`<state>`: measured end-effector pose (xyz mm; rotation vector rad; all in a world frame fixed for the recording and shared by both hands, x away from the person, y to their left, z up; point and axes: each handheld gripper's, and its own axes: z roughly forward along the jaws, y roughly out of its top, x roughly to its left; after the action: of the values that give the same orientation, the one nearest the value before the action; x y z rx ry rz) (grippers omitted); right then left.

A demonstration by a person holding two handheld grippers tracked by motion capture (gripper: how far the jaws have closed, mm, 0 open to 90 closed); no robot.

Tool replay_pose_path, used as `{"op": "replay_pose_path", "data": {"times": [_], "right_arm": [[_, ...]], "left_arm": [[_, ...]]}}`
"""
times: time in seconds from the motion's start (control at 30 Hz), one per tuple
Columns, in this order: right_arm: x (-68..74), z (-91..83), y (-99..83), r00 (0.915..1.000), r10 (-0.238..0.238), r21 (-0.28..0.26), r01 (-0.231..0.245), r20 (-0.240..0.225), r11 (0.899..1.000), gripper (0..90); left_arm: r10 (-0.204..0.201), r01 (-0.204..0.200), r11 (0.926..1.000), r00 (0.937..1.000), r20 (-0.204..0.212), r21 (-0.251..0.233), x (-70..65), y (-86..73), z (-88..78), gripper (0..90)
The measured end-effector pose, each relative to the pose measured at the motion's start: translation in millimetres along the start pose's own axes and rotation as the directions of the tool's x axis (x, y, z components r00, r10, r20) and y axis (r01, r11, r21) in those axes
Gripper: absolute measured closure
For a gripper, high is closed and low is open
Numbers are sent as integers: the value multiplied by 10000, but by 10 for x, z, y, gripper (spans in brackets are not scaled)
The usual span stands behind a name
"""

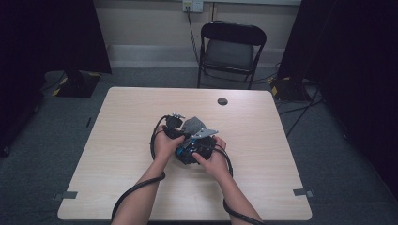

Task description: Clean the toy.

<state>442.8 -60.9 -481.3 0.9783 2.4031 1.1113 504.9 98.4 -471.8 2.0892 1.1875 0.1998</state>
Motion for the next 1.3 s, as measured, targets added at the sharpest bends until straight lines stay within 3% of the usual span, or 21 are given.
{"op": "replay_pose_path", "data": {"times": [0.33,0.63,0.8,1.3], "right_arm": [[1,0,-1,10000,2,-7,-2,0,10000,74],[2,1,0,10000,16,-3,-16,-7,10000,74],[7,0,3,10000,39,25,-39,1,10000,74],[6,-1,-2,10000,1,-8,-1,2,10000,74]], "left_arm": [[315,-312,9994,9994,-147,152,-26,-1,13,741],[258,-258,9996,9997,-48,79,-16,-28,7,741],[557,-550,9978,9983,-180,381,-32,-10,-17,742],[704,-715,9939,9974,157,838,106,-117,-207,742]]}}
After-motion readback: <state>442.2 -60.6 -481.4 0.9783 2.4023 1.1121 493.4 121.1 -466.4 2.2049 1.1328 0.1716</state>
